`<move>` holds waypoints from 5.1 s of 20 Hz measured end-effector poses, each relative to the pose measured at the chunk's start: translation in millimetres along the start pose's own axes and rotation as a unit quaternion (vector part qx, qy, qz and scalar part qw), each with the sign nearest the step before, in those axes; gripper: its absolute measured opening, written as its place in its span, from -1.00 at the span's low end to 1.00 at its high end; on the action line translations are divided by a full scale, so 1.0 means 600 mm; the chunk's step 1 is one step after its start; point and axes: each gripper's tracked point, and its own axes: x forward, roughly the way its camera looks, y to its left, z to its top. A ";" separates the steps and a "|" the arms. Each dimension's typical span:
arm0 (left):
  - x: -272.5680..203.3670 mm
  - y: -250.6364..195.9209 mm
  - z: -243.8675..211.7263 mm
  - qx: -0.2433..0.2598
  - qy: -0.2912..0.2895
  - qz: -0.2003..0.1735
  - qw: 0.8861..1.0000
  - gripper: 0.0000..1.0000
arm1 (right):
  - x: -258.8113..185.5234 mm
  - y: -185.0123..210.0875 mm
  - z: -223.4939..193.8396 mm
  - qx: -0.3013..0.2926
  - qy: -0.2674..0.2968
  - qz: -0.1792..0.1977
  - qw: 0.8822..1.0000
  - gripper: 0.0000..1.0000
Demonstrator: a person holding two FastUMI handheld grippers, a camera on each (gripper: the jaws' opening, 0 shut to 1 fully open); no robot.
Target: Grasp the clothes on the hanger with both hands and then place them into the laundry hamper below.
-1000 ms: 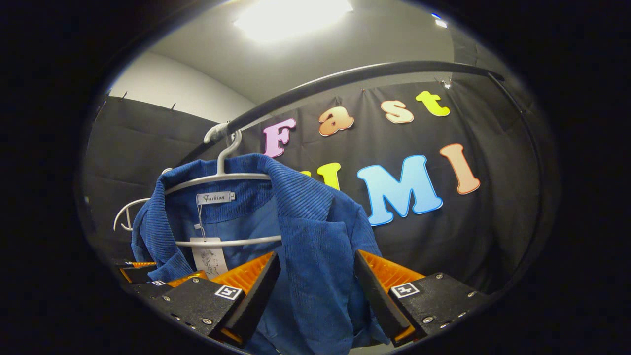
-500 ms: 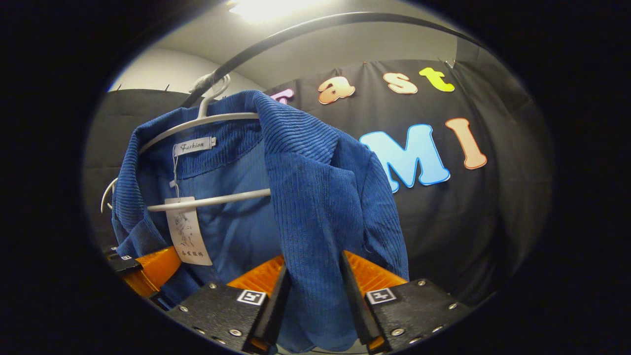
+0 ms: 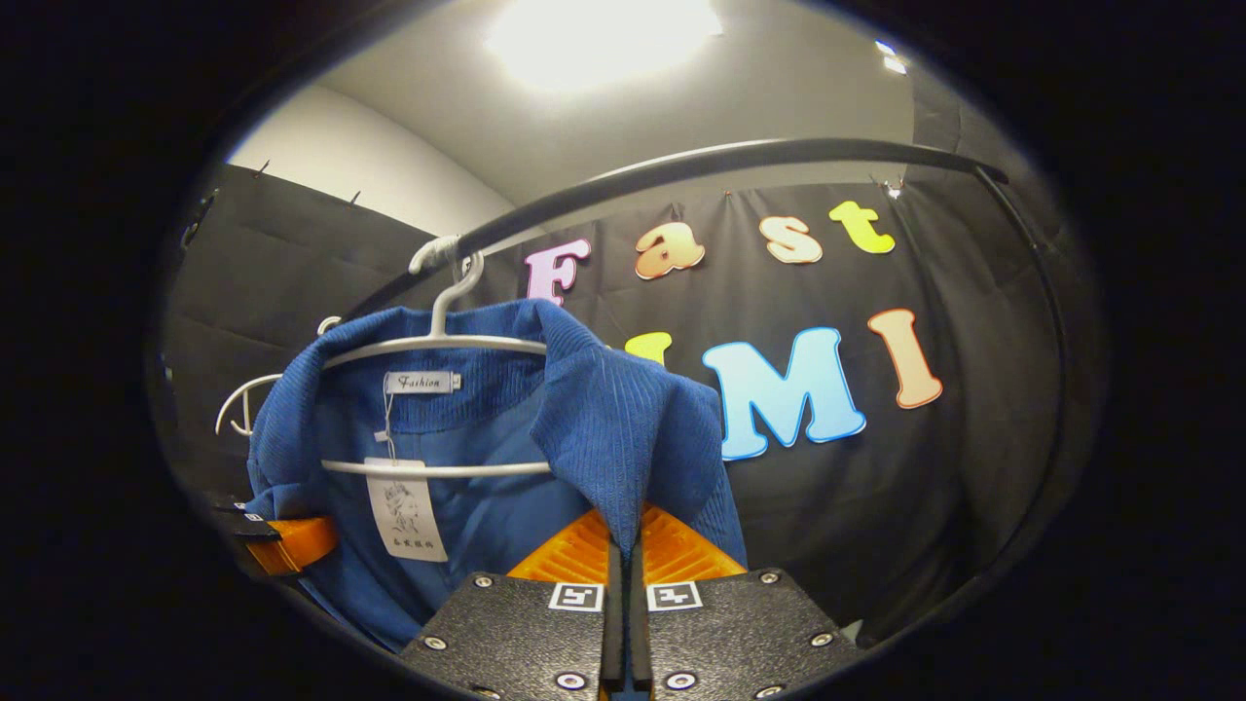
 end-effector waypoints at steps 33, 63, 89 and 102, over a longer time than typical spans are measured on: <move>0.062 0.220 0.286 0.089 -0.112 -0.020 0.990 -0.92 | 0.160 -0.169 0.057 0.048 -0.036 -0.046 0.997 -0.96; 0.002 0.255 -0.003 -0.004 0.008 -0.068 0.998 -0.82 | -0.058 -0.120 -0.158 0.029 0.138 -0.048 0.989 -0.96; -0.275 0.062 -0.078 -0.066 0.017 -0.276 0.959 -0.92 | -0.363 0.196 -0.113 0.059 0.157 0.020 0.986 -0.96; -0.283 0.070 -0.378 -0.022 0.168 -0.248 0.954 -0.91 | -0.449 0.180 -0.373 0.002 0.300 0.001 0.954 -0.95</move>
